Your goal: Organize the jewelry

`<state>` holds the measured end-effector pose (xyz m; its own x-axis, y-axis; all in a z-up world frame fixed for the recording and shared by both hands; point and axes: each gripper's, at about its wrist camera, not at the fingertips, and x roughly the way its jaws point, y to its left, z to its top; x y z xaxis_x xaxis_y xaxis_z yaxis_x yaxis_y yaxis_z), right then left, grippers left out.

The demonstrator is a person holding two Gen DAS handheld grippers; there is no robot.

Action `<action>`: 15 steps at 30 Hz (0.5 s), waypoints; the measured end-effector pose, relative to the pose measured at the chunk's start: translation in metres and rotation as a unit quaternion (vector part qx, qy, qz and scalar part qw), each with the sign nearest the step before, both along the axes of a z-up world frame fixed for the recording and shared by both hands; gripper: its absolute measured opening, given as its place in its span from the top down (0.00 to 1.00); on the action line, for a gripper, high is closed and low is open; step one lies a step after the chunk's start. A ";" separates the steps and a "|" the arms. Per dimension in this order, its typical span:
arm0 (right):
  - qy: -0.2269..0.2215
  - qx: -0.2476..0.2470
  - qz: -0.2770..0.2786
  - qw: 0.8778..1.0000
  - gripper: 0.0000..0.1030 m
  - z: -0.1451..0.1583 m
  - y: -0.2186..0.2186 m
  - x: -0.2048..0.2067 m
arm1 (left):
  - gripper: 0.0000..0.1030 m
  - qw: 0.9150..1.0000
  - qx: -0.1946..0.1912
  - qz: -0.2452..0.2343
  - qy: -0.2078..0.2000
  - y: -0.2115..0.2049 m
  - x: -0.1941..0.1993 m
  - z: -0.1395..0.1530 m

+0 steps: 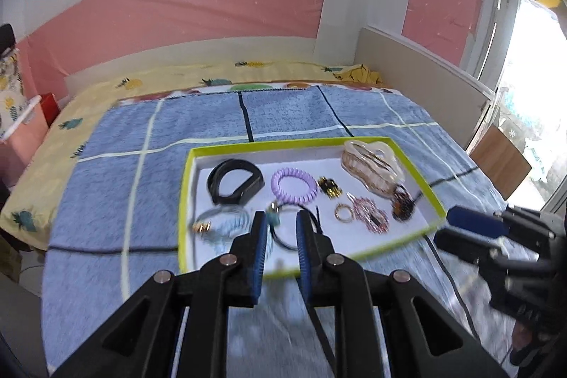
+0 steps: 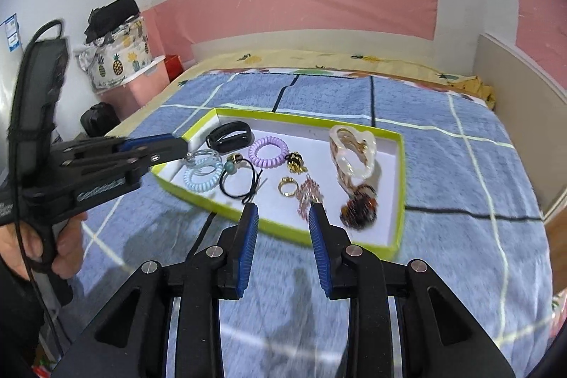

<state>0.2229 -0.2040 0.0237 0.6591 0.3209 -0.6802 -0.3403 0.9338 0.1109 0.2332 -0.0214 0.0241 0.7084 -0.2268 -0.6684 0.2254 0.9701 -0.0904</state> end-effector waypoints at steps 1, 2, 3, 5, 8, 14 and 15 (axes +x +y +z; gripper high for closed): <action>-0.004 -0.001 -0.003 1.000 0.70 0.003 -0.001 -0.008 | 0.79 1.000 0.004 0.002 -0.003 0.001 -0.010 0.003; -0.008 -0.002 -0.007 1.000 0.70 0.006 -0.002 -0.017 | 0.78 1.000 0.006 0.003 -0.007 0.001 -0.020 0.006; -0.010 -0.002 -0.009 1.000 0.70 0.009 -0.004 -0.026 | 0.78 1.000 0.009 0.004 -0.009 0.001 -0.031 0.008; -0.015 -0.002 -0.012 1.000 0.70 0.013 -0.005 -0.041 | 0.78 1.000 0.015 0.009 -0.014 0.002 -0.051 0.012; -0.024 -0.005 -0.016 1.000 0.70 0.017 -0.008 -0.067 | 0.78 1.000 0.011 0.019 -0.018 0.007 -0.078 0.016; -0.044 -0.010 -0.019 0.999 0.69 0.026 -0.015 -0.111 | 0.78 0.998 0.006 0.044 -0.036 0.020 -0.134 0.023; -0.046 -0.012 -0.021 0.999 0.69 0.027 -0.016 -0.119 | 0.78 0.998 0.004 0.048 -0.039 0.022 -0.142 0.023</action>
<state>0.1041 -0.2202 0.0512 0.7320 0.2762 -0.6228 -0.3082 0.9495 0.0588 0.0917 0.0006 0.0474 0.7773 -0.1490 -0.6113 0.1365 0.9883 -0.0673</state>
